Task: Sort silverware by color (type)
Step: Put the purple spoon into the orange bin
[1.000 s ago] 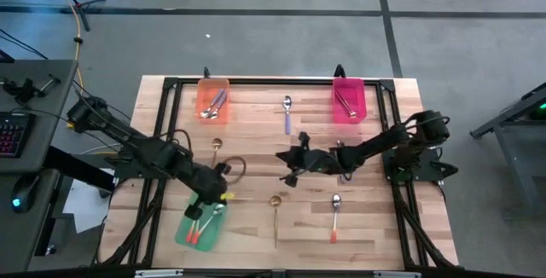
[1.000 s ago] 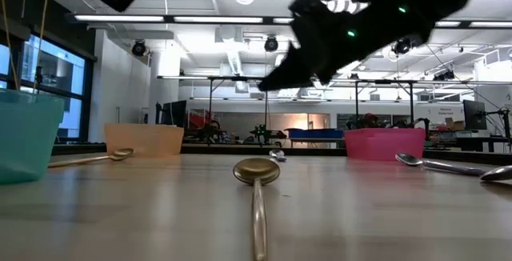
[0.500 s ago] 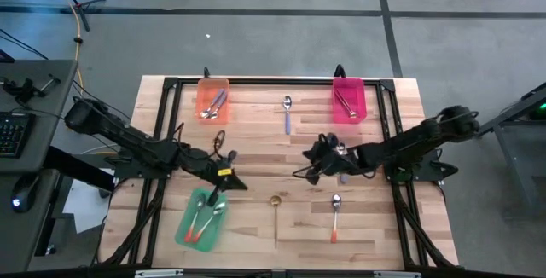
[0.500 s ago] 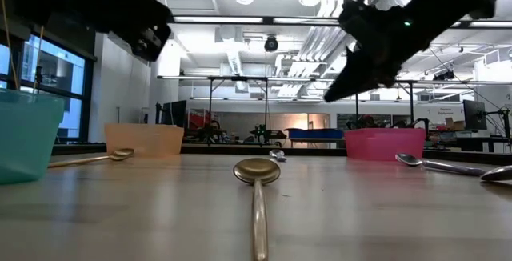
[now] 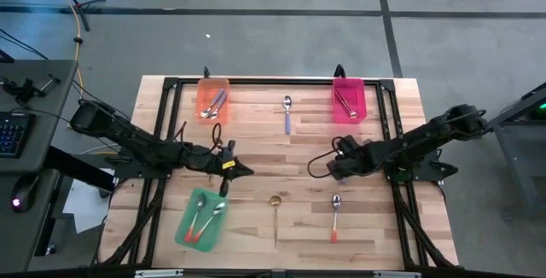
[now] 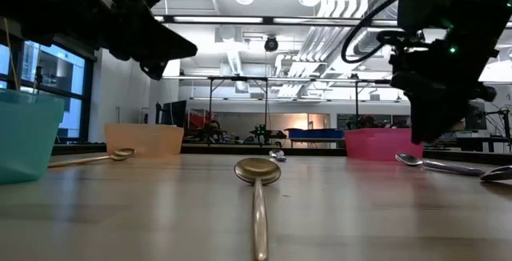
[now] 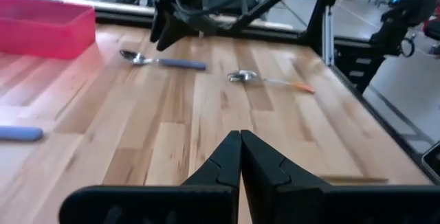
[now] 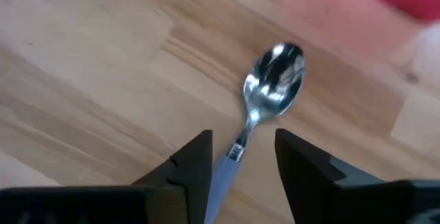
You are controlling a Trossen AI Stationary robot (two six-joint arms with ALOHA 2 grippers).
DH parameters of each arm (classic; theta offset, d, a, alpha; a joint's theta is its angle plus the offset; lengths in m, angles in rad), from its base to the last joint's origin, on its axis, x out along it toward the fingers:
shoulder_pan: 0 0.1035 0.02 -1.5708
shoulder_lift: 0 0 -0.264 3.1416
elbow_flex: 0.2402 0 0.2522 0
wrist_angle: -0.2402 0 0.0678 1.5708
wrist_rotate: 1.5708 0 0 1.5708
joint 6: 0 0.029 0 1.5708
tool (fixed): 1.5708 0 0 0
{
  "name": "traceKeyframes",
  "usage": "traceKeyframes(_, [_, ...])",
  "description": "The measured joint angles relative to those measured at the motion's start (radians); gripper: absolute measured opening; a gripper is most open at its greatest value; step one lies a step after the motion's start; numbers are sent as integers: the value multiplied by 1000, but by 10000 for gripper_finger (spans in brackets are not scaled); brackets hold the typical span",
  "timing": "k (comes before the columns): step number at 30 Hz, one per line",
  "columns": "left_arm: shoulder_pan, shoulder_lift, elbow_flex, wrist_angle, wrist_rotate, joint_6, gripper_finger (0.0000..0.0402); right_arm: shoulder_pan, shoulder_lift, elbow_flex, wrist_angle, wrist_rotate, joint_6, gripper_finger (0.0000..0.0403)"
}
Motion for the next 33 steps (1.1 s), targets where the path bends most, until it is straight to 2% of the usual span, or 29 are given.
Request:
traceKeyframes(3, [0, 20, 1, 11, 0, -1, 0, -14, 0, -25, 16, -35, 48, 148])
traceKeyframes(11, [0, 46, 0, 40, 0, -12, 0, -73, -3, -176, 267, -76, 53, 116])
traceKeyframes(16, [0, 46, 0, 55, -16, -26, 0, -82, -5, -205, 284, -69, 44, 68])
traceKeyframes(20, [0, 46, 0, 60, -61, -70, 0, -82, -6, -198, 318, -51, -43, 15])
traceKeyframes(22, [0, 46, 0, 61, -87, -90, 0, -78, -10, -189, 347, -27, -89, 9])
traceKeyframes(24, [0, 46, 0, 61, -122, -127, 1, -78, -19, -183, 420, -19, -150, 14])
traceKeyframes(27, [2, 46, 0, 61, -138, -162, 8, -77, -28, -179, 622, 15, -291, 7])
traceKeyframes(33, [20, 46, 0, 83, -143, -182, 54, -77, -25, -178, 1092, 23, -611, 1])
